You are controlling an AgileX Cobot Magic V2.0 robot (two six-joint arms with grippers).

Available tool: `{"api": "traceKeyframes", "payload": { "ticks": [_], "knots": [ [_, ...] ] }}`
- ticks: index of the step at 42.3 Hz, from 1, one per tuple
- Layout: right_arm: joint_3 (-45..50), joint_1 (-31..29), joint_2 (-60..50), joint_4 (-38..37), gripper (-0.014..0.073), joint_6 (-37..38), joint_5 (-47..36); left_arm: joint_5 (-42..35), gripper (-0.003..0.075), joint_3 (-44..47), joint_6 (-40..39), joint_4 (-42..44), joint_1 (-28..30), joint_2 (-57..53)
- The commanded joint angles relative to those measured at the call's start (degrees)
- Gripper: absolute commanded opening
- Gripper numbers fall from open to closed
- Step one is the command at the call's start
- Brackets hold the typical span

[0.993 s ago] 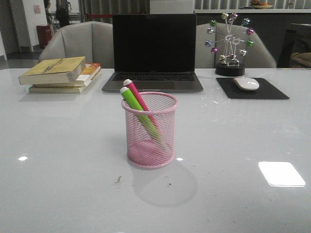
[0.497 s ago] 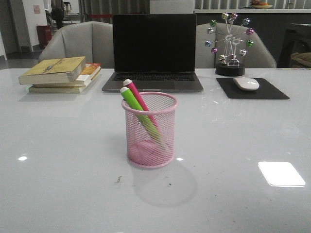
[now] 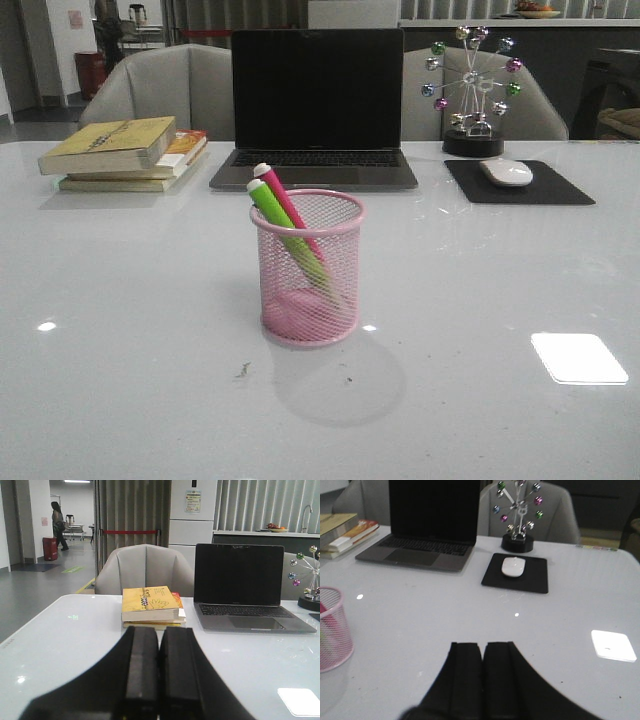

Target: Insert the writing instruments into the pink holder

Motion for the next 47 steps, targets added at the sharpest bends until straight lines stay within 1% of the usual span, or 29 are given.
{"api": "traceKeyframes", "payload": {
  "ticks": [1, 4, 8, 10, 25, 47],
  "knots": [
    [3.2, -2.7, -3.9, 0.3, 0.0054, -0.7, -10.5, -4.9, 0.0100, 0.0, -0.5, -0.1, 0.0, -1.1],
    [6.1, -4.3, -6.2, 0.7, 0.0054, -0.7, -12.7, -4.9, 0.0100, 0.0, -0.5, -0.1, 0.0, -1.1],
    [10.1, -5.7, -6.3, 0.9, 0.0054, -0.7, -16.3, -4.9, 0.0100, 0.0, -0.5, -0.1, 0.0, -1.1],
    [9.9, -5.7, -6.4, 0.9, 0.0054, -0.7, -14.6, -4.9, 0.0100, 0.0, -0.5, -0.1, 0.0, -1.0],
    [10.0, -5.8, -6.4, 1.1, 0.0054, -0.7, -19.2, -4.9, 0.0100, 0.0, -0.5, -0.1, 0.0, -1.0],
    [10.0, -5.8, -6.4, 1.1, 0.0054, -0.7, -18.6, -4.9, 0.0100, 0.0, -0.5, -0.1, 0.0, -1.0]
  ]
}}
